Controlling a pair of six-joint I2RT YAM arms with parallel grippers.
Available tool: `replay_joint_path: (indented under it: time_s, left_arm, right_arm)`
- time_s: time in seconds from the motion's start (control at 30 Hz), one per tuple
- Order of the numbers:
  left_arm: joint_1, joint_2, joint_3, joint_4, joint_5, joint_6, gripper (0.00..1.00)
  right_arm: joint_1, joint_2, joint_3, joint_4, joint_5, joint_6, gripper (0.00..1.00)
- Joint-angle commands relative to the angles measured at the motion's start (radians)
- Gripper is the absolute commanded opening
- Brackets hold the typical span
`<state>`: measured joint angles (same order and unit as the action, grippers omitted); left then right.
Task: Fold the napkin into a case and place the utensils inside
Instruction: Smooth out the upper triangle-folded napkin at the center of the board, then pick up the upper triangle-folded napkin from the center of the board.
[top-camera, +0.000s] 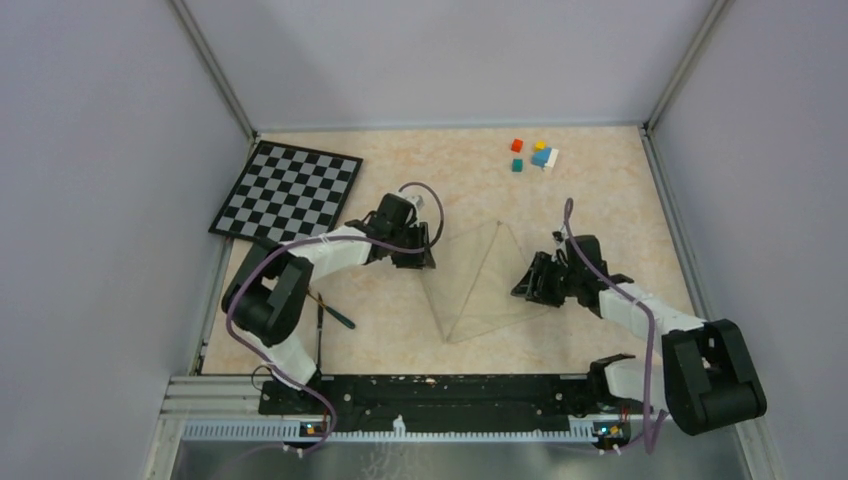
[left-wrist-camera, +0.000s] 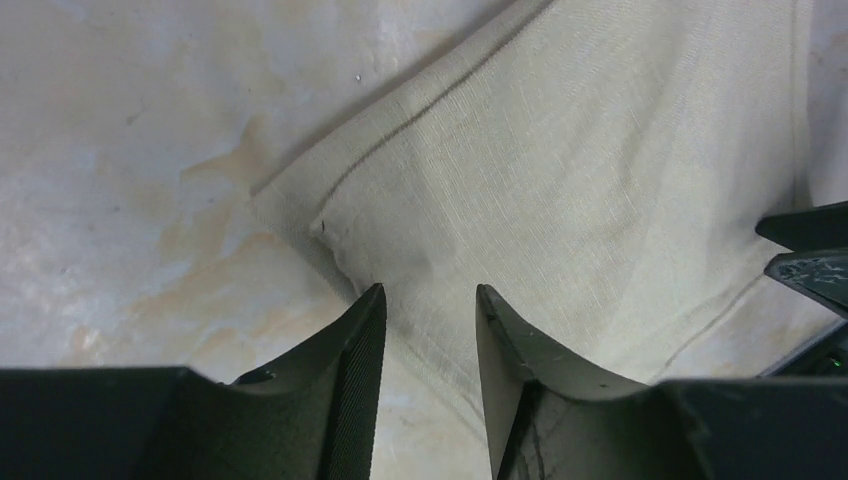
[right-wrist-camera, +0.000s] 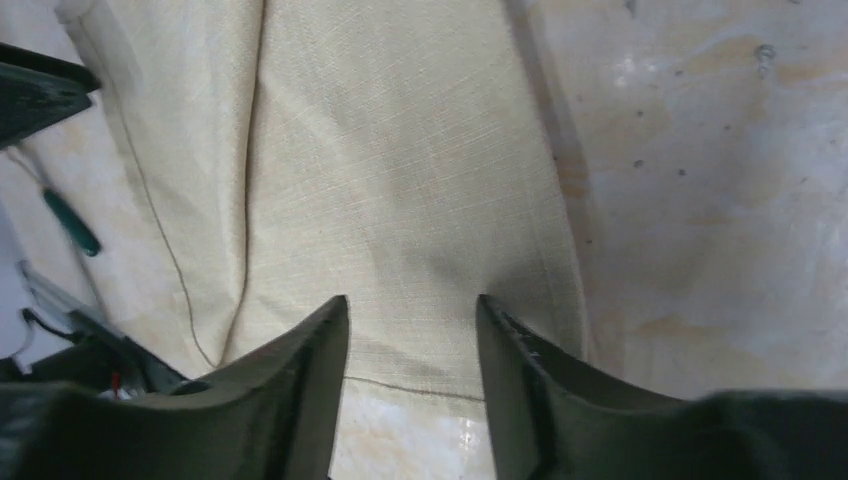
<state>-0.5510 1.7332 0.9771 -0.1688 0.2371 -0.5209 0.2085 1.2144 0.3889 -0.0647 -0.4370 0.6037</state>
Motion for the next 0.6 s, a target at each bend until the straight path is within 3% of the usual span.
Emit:
replay_joint_path:
  time_s: [0.0,0.07,0.17,0.27,0.3,0.43,0.57]
  left_arm:
    - [0.011,-0.192,0.018,-0.072,0.047,-0.009,0.47]
    - [0.020,-0.283,0.019,-0.115,0.029,-0.032,0.57]
    - [0.068,-0.428,0.003,-0.207,-0.053,-0.069,0.78]
    - [0.134,-0.583,-0.035,-0.290,-0.180,-0.114,0.85]
    - [0.154,-0.636,-0.048,-0.312,-0.219,-0.131,0.87]
    - [0.190,-0.861,-0.104,-0.367,-0.355,-0.162,0.90]
    - [0.191,-1.037,-0.148,-0.394,-0.428,-0.176,0.91]
  right_arm:
    - [0.154,-0.111,0.146,-0.252,0.237,-0.134,0.55]
    - [0.249,-0.141,0.208,-0.326,0.300,-0.145,0.64]
    - [0.425,-0.117,0.289,-0.397,0.369,-0.134,0.68]
    - [0.629,-0.009,0.410,-0.448,0.463,-0.108,0.70]
    - [0.685,0.046,0.460,-0.472,0.493,-0.102,0.69]
    - [0.829,0.254,0.654,-0.574,0.577,-0.093,0.42]
    - [0.892,0.381,0.753,-0.597,0.588,-0.105,0.44]
